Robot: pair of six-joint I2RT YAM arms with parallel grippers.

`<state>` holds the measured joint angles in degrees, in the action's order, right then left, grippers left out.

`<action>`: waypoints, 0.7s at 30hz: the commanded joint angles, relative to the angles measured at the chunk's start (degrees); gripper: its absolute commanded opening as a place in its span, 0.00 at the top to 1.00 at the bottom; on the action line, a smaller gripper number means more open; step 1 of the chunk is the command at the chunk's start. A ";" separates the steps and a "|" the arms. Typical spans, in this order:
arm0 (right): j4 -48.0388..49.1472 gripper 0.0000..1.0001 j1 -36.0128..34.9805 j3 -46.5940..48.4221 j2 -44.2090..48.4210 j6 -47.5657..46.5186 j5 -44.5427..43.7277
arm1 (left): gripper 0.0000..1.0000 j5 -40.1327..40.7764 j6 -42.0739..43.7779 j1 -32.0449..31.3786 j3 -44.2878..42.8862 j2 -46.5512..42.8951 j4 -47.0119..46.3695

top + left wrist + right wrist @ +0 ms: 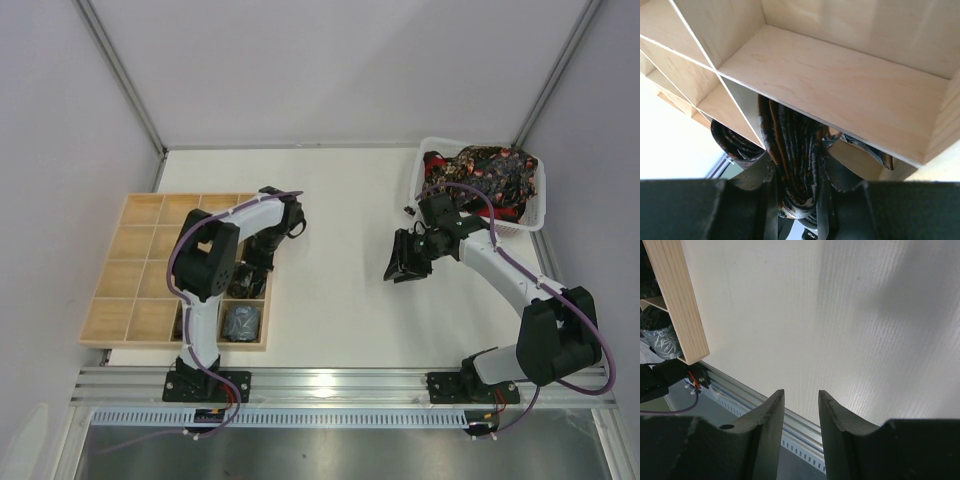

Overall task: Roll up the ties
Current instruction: Place the rolled tie into the container

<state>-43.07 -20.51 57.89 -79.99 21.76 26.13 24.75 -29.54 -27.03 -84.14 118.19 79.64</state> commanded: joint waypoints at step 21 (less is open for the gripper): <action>-0.26 0.61 -0.23 -0.49 -0.35 -1.46 0.33 | 0.32 -7.17 -4.30 -0.66 0.47 -6.04 -4.32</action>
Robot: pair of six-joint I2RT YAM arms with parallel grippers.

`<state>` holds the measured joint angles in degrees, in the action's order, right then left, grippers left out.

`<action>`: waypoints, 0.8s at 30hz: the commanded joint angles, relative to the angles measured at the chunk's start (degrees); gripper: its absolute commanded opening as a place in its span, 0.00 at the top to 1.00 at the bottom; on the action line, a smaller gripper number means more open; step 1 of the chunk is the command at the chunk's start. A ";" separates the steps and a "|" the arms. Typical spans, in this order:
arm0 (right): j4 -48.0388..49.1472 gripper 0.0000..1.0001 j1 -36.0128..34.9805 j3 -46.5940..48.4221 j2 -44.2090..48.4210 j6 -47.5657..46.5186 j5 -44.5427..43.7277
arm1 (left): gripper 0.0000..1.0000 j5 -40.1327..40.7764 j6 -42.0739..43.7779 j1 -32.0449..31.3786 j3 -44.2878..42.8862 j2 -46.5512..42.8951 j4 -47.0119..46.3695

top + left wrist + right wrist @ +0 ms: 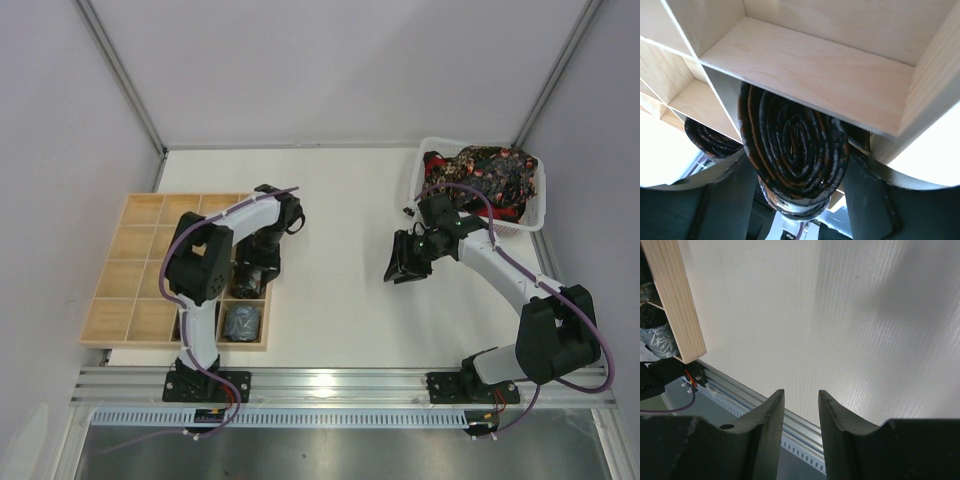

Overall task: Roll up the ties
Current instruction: Place the rolled tie into the container

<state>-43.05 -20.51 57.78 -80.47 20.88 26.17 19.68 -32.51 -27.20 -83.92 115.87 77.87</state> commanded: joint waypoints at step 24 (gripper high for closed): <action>-0.63 0.59 -0.93 0.32 1.45 -0.32 -0.59 | 0.13 -1.93 -1.76 -0.75 -7.03 -12.05 2.46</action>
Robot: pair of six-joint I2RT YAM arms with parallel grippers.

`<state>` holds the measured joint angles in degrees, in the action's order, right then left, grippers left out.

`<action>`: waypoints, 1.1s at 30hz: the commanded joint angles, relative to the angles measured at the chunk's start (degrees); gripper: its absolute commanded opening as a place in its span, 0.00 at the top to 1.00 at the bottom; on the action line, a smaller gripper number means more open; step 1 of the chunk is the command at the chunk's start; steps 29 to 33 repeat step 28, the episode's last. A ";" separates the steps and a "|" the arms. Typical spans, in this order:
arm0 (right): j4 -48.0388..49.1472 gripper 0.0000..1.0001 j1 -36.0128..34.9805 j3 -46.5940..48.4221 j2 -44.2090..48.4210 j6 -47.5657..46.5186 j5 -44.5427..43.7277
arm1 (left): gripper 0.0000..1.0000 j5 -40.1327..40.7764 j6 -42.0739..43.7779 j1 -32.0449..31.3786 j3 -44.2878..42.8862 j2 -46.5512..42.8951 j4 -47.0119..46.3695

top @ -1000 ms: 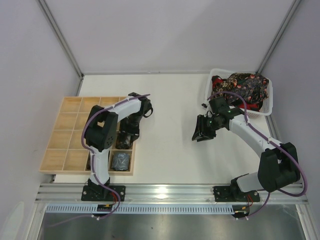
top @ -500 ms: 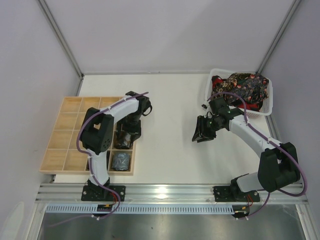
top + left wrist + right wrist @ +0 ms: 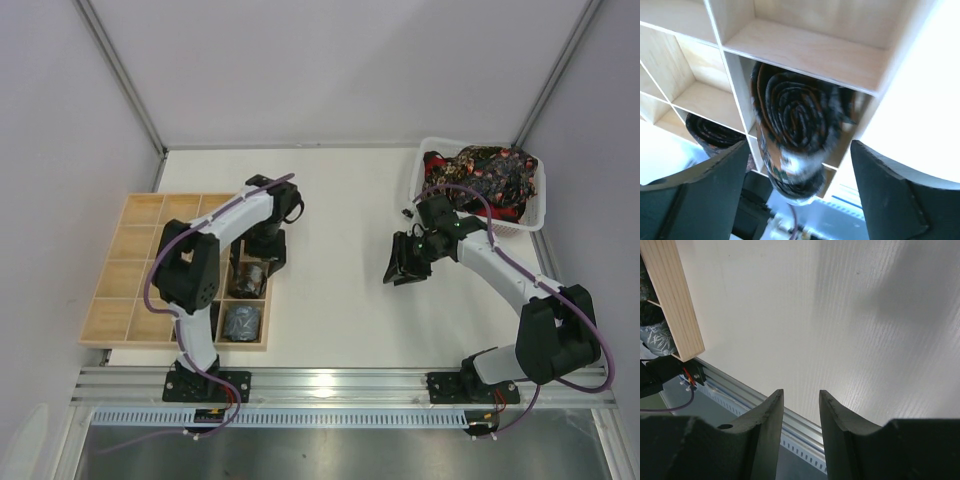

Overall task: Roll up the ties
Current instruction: Place the rolled tie into the container

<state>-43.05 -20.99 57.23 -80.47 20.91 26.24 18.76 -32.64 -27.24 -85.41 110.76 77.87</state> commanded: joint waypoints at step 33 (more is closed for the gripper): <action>21.06 0.00 0.08 -23.74 23.49 10.47 -12.80 | 0.00 -20.78 -15.43 -14.77 48.39 -55.74 -70.82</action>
